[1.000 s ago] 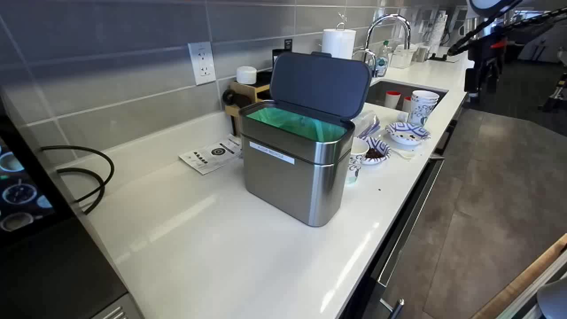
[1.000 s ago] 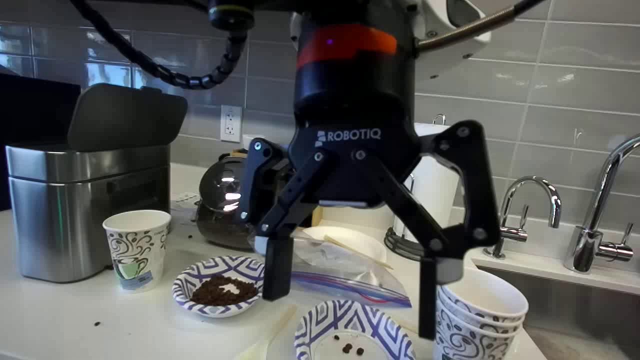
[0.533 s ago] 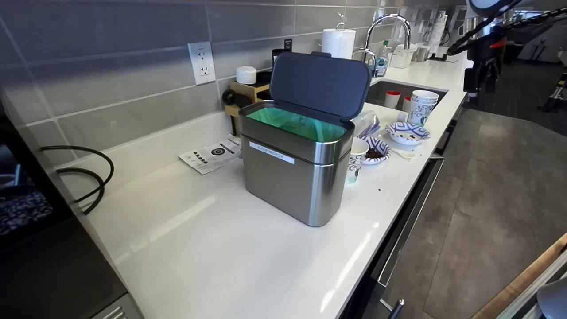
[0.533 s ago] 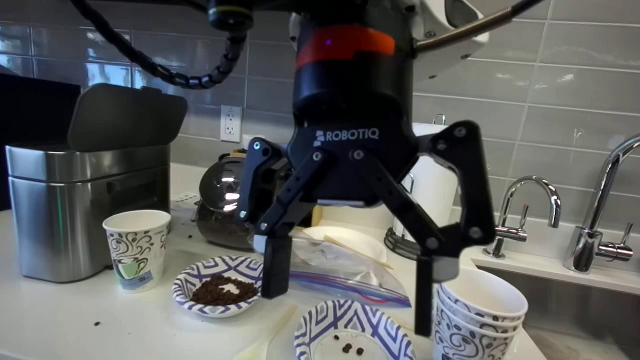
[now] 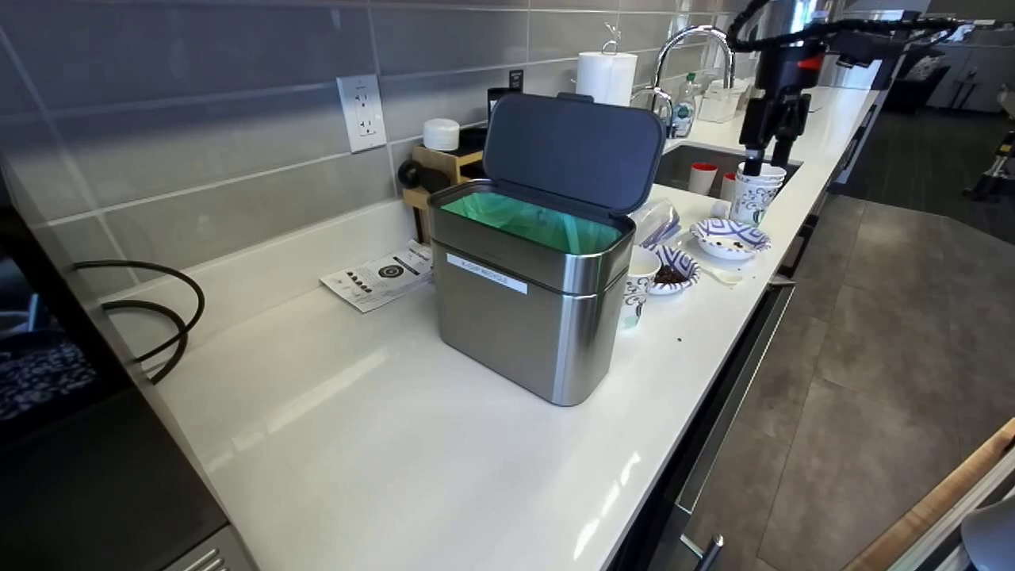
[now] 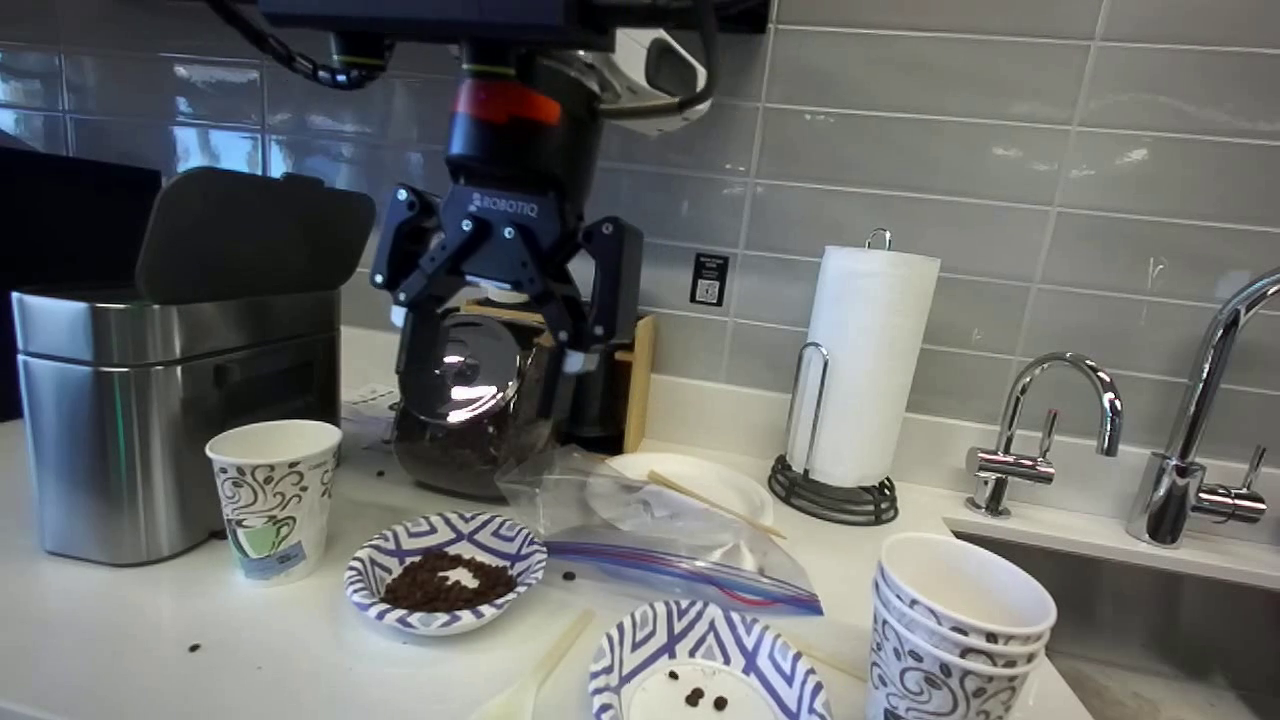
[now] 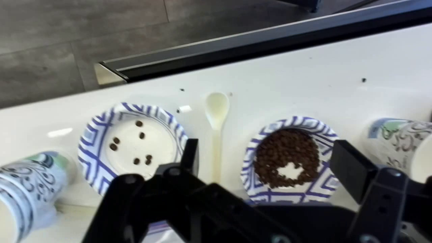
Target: Close the lid of the bin
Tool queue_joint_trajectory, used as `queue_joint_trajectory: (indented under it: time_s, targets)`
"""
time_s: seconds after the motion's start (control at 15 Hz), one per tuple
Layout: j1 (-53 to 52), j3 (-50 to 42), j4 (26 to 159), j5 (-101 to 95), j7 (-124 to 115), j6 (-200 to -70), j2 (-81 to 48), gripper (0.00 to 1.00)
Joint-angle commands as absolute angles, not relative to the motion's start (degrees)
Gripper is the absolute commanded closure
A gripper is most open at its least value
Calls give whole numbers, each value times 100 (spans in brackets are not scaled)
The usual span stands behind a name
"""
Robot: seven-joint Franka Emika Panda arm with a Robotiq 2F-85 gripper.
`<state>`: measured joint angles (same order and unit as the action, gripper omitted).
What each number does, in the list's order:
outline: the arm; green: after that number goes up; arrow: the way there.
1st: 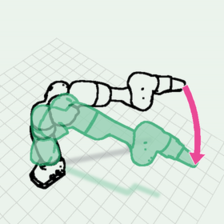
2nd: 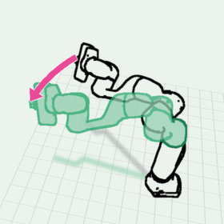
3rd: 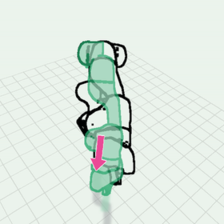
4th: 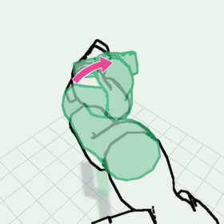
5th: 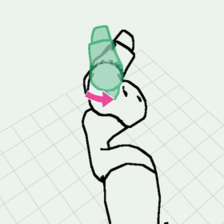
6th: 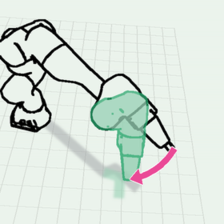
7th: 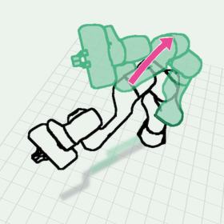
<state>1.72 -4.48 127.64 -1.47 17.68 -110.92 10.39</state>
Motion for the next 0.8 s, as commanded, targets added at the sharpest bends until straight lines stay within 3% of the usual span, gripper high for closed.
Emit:
queue_joint_trajectory:
  time_s: [0.0, 0.4, 0.73]
  targets:
    - [-48, -411, 12459, 557, 2272, -10934, 947, 0]
    - [-225, -524, 12171, 2188, 3627, -10815, 811, 0]
    - [-193, -491, 11640, 3029, 4641, -9779, 399, 0]
